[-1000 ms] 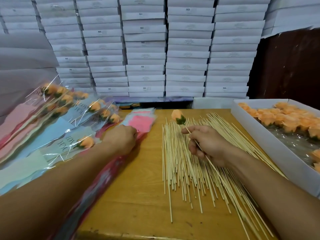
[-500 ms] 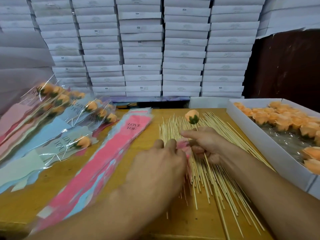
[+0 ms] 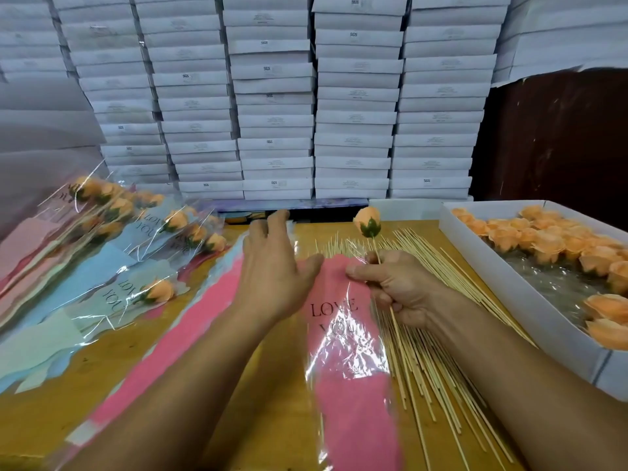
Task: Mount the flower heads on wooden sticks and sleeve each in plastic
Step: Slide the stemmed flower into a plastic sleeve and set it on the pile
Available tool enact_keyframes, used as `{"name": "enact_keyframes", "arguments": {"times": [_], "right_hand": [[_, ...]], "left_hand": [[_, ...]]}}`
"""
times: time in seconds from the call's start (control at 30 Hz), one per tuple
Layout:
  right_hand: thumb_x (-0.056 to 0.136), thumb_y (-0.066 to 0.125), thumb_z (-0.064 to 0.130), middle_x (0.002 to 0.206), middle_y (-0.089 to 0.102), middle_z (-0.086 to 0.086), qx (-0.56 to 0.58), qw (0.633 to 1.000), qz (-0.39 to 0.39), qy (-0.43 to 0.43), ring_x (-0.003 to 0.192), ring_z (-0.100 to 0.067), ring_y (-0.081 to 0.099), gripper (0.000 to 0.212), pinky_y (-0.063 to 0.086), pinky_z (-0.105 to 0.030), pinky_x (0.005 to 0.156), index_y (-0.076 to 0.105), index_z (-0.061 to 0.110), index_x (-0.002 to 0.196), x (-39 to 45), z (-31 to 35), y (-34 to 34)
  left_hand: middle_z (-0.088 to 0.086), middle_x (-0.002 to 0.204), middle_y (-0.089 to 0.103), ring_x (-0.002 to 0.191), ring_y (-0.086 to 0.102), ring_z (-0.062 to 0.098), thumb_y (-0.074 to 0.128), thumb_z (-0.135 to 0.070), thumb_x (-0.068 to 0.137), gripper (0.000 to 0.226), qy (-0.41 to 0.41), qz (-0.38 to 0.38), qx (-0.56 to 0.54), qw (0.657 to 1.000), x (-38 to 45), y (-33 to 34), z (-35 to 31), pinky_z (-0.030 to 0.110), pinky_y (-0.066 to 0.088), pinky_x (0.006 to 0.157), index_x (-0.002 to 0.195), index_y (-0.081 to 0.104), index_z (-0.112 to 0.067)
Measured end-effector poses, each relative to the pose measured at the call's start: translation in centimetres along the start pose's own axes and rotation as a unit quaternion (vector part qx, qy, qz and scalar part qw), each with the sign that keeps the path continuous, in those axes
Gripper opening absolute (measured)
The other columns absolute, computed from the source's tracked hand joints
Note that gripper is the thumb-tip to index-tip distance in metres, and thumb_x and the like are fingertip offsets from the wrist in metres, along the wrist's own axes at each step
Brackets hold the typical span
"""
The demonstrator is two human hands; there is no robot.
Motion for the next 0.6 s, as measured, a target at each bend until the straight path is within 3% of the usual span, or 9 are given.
{"name": "enact_keyframes", "arguments": {"times": [0.03,0.1,0.17,0.27,0.4,0.47,0.53,0.6], "right_hand": [[0.087,0.076,0.007,0.061,0.064,-0.003,-0.003,1.0,-0.002,0.002,0.033,-0.007,0.037,0.026,0.026,-0.017,0.027,0.051,0.008,0.095,0.1,-0.1,-0.1],[0.087,0.077,0.008,0.06,0.064,-0.002,-0.011,1.0,-0.007,0.007,0.032,-0.007,0.038,0.025,0.026,-0.017,0.028,0.052,0.009,0.093,0.2,-0.3,-0.2],[0.087,0.077,0.008,0.054,0.06,0.002,-0.019,1.0,-0.012,0.01,0.031,-0.006,0.037,0.026,0.025,-0.018,0.027,0.052,0.01,0.091,0.3,-0.5,-0.2],[0.084,0.08,0.006,0.052,0.058,0.001,-0.022,0.999,-0.02,0.015,0.03,-0.006,0.036,0.029,0.023,-0.017,0.027,0.052,0.012,0.088,0.4,-0.6,-0.2],[0.081,0.082,0.007,0.05,0.057,0.003,-0.013,1.0,-0.013,0.024,0.028,-0.005,0.035,0.037,0.02,-0.016,0.027,0.046,0.016,0.084,0.4,-0.7,0.2],[0.079,0.083,0.008,0.051,0.058,0.002,-0.009,1.0,-0.004,0.028,0.028,-0.005,0.035,0.039,0.02,-0.016,0.026,0.046,0.016,0.084,0.2,-0.7,0.6],[0.077,0.084,0.009,0.054,0.062,0.0,-0.001,0.999,-0.002,0.036,0.028,-0.005,0.037,0.038,0.02,-0.016,0.026,0.047,0.016,0.084,0.0,-0.7,0.7],[0.076,0.085,0.01,0.052,0.061,0.0,0.006,0.999,-0.002,0.04,0.028,-0.005,0.038,0.04,0.021,-0.016,0.025,0.046,0.016,0.082,-0.1,-0.7,0.7]], "left_hand": [[0.005,0.143,0.041,0.129,0.043,0.023,0.074,-0.041,0.087,0.078,-0.021,0.017,-0.046,0.999,0.9,0.9,0.8,0.037,0.041,0.103,0.15,0.031,-0.023],[-0.001,0.13,0.056,0.115,0.055,0.018,0.079,-0.037,0.082,0.075,-0.047,0.059,-0.174,0.982,2.1,2.9,1.6,0.04,0.052,0.096,0.145,0.04,-0.026],[-0.003,0.107,0.068,0.096,0.065,0.014,0.081,-0.027,0.082,0.054,-0.052,0.106,-0.278,0.953,2.7,4.8,1.8,0.034,0.059,0.079,0.13,0.057,-0.024],[-0.002,0.081,0.069,0.075,0.065,0.012,0.08,-0.008,0.081,0.031,-0.056,0.122,-0.367,0.921,3.1,5.9,2.6,0.024,0.055,0.066,0.109,0.069,-0.015],[0.011,0.077,0.066,0.063,0.068,0.02,0.082,-0.005,0.064,0.05,-0.142,0.144,-0.533,0.821,2.3,7.3,4.3,0.03,0.058,0.059,0.111,0.066,-0.002],[0.014,0.079,0.068,0.066,0.07,0.022,0.082,-0.005,0.06,0.049,-0.155,0.152,-0.567,0.795,2.0,7.4,4.6,0.032,0.06,0.06,0.106,0.066,-0.004],[0.014,0.078,0.07,0.066,0.071,0.022,0.08,-0.004,0.062,0.042,-0.144,0.155,-0.575,0.79,1.8,7.1,4.5,0.031,0.06,0.06,0.102,0.064,-0.006],[0.015,0.077,0.072,0.067,0.071,0.02,0.078,-0.005,0.069,0.031,-0.112,0.15,-0.536,0.823,1.8,6.4,4.3,0.03,0.058,0.06,0.097,0.064,-0.007]]}}
Point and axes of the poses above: each hand's wrist, its own x-axis towards the middle knuckle, its own y-axis out of the palm, z = x × y, the point moved 9 cm from there along x, towards the middle knuckle
